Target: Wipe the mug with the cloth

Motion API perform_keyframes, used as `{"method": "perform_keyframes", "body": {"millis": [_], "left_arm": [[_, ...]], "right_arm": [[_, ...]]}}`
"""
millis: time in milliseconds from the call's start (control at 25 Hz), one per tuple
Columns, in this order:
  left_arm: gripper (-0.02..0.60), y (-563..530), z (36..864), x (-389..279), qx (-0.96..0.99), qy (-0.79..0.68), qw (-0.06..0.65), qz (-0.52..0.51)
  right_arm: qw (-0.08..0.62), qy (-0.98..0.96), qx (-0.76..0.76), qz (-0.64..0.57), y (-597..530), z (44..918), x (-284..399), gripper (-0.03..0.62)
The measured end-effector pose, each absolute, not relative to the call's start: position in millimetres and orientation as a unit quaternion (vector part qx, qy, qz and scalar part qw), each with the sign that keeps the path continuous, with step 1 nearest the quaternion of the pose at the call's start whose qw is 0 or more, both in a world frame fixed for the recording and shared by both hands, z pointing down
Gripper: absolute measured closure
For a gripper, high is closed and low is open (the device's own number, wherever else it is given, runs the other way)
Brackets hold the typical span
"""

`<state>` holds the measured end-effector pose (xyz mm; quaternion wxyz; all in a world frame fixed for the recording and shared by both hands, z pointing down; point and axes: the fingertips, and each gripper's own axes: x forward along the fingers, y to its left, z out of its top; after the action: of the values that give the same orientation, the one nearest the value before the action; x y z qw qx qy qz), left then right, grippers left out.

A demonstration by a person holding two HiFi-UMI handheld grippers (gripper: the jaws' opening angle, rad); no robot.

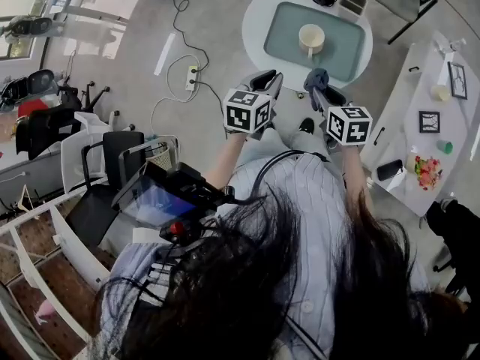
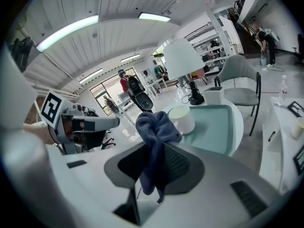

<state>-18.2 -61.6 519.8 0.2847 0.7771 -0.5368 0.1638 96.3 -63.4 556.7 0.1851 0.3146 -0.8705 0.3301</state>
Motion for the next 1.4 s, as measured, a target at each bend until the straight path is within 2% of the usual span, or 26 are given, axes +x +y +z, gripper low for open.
{"method": "perform_keyframes", "body": {"millis": [320,680,960,1400], "left_arm": [[0.509,-40,508,-22,0.794,-0.518,0.272,0.168],[0.509,6,493,-34,0.834,-0.475,0.196,0.202],[0.509,60,493,-53,0.85,-0.45,0.198,0.189],[0.509,125,496,-30,0.864,-0.428,0.197,0.18]], "right_arm": [[0.167,-0.859,0.346,0.338,-57,553,98,0.487],[0.149,-0.849,0.387,0.327,-9,539,77,0.487],[0.142,-0.84,0.411,0.323,49,525,52,0.487],[0.128,-0.833,0.434,0.317,127,513,69,0.487]]}}
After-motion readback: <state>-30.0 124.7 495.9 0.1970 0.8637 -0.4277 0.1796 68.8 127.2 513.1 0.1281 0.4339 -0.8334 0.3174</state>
